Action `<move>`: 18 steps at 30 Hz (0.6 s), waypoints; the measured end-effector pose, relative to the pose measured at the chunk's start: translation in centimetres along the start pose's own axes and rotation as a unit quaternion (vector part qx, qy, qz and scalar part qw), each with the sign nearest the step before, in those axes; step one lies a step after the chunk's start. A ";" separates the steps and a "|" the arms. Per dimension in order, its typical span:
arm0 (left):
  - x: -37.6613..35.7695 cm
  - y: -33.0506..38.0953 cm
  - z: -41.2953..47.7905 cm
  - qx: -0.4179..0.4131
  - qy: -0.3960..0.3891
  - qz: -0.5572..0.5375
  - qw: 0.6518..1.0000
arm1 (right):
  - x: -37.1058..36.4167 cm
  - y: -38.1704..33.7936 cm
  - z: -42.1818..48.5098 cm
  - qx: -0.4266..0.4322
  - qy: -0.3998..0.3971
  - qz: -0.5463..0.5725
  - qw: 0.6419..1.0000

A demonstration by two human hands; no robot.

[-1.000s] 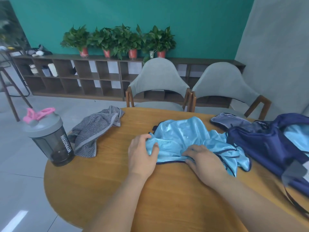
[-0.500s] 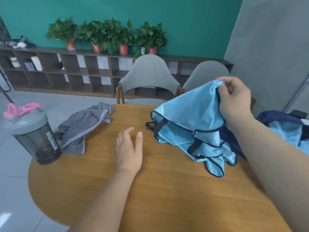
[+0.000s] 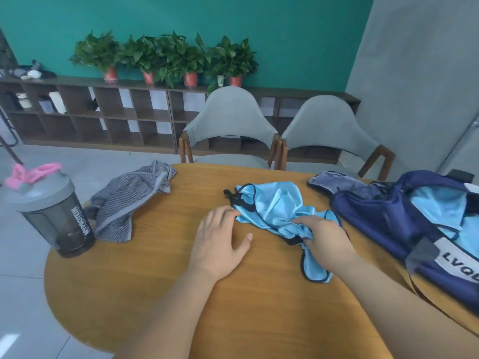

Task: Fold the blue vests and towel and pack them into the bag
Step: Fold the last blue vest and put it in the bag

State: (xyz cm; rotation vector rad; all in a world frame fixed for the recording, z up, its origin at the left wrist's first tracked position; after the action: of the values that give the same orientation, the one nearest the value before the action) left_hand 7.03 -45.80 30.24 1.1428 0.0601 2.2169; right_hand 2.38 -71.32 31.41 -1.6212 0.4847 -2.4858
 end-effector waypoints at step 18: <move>0.5 0.1 0.1 -0.013 0.065 0.024 0.997 | 3.8 5.2 -0.2 -0.140 0.098 0.012 0.985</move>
State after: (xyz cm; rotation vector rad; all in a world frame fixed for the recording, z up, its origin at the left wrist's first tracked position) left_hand 6.82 -45.61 30.68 0.9941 0.0585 2.3261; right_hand 0.31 -77.18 32.85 -1.4479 0.9097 -2.6717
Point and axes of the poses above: each hand's wrist, its own z-axis towards the middle knuckle, its own x-axis out of the back of the hand, y = z × x, the point moved 7 cm from there along z, towards the middle knuckle, and after that the axes turned 13 degrees about y, right-handed, at the moved point
